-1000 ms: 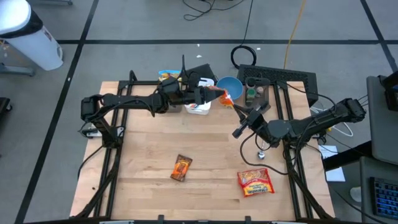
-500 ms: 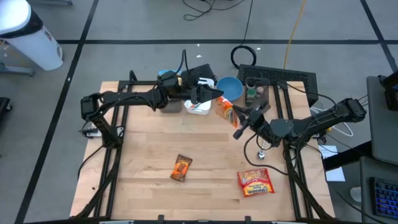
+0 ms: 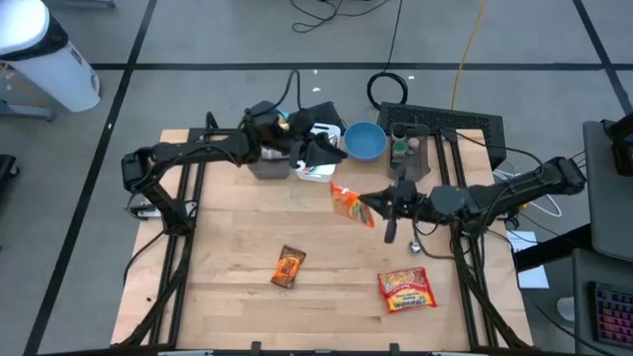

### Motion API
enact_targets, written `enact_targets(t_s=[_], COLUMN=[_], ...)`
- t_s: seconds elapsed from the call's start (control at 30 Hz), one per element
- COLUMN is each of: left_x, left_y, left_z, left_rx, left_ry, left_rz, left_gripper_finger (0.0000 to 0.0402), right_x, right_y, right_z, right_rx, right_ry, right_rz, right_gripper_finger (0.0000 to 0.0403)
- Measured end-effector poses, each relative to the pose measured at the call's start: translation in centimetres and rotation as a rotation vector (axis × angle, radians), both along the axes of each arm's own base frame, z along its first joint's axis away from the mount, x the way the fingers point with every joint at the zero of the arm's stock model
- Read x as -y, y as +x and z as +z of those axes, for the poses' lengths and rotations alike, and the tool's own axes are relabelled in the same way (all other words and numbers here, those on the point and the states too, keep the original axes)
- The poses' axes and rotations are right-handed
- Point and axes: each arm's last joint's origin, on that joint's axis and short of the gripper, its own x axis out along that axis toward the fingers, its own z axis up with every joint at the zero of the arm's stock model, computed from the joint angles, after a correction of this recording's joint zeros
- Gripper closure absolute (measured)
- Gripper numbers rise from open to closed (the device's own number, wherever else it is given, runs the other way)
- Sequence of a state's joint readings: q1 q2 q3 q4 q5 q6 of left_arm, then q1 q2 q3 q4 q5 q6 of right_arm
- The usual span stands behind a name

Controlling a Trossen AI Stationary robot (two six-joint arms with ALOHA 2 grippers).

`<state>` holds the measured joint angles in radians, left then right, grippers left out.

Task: Pick & Place Food Item
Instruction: Put the orange noodle pack into the left black bin

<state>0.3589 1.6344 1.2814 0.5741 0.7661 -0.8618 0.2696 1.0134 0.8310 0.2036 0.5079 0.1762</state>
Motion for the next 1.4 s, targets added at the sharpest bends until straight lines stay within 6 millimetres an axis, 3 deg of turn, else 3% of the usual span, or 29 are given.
enact_targets(t_s=[0.13,0.3,0.47,0.9,1.4], left_x=[0.7,3.0,4.5,6.7,7.9], left_y=[0.5,0.5,0.0,0.6,2.1], left_z=[1.4,3.1,4.8,4.5,3.4], left_rx=[-0.12,-0.287,-0.332,-0.348,-0.332], left_ry=[0.084,0.325,0.505,0.528,0.532], left_rz=[-0.052,-0.034,0.016,-0.029,-0.082], left_gripper_finger=[0.0183,0.0199,0.0209,0.0211,0.0211], right_x=[0.5,1.2,1.6,2.7,3.4], right_y=[0.1,0.3,0.4,0.6,0.6], right_z=[0.1,0.0,0.4,0.9,1.6], right_rx=[0.015,0.012,0.047,0.082,0.15], right_ry=[0.11,0.176,0.222,0.339,0.344], right_rz=[0.12,0.193,0.292,0.478,0.51], right_gripper_finger=[0.0403,0.0403,0.0403,0.0403,0.0403])
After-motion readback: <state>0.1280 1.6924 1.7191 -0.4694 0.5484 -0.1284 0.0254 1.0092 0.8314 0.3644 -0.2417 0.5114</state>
